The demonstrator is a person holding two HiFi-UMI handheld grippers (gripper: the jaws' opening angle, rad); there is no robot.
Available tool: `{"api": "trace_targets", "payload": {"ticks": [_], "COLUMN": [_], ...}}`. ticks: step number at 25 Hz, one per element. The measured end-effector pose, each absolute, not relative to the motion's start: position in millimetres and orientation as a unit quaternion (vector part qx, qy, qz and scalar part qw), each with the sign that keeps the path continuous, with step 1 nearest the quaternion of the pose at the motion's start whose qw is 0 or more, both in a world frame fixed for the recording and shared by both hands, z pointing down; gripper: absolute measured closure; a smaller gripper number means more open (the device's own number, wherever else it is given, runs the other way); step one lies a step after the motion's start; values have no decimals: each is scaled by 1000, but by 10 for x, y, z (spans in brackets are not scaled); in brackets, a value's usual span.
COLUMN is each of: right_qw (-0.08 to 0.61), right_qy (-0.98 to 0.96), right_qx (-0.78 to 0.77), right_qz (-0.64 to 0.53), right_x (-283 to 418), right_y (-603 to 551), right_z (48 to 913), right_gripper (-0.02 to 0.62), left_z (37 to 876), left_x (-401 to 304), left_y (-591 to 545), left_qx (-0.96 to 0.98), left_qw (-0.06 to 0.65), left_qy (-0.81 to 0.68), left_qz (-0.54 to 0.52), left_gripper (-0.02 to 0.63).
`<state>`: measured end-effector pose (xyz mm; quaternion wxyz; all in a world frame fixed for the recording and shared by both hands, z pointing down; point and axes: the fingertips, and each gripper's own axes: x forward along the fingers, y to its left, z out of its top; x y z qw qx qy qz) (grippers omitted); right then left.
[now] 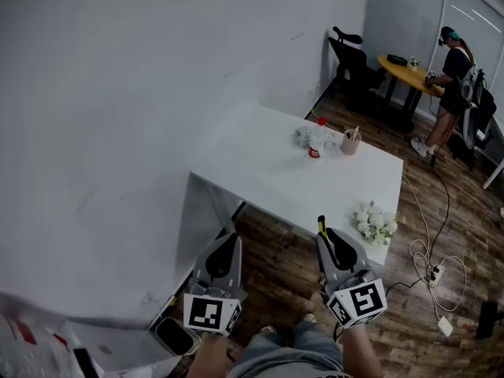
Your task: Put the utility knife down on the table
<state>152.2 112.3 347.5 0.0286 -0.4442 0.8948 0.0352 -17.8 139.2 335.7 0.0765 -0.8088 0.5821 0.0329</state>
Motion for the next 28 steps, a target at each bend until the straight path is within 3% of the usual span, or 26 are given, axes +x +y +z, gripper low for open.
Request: {"api": "trace_targets", "payload": {"ticks": [28], "right_qw": [45], "right_qy": [905], "right_qx": [-422], "right_qz": [39], "right_x": [1085], "right_y": [534], "right_z": [3392], "right_gripper": [532], "left_z": [3336], "left_x": [-569], "left_y": [882], "left_qx": [-800], "left_qw": [87], "left_qy": [592], "left_qz": [37], "left_gripper": [593]}}
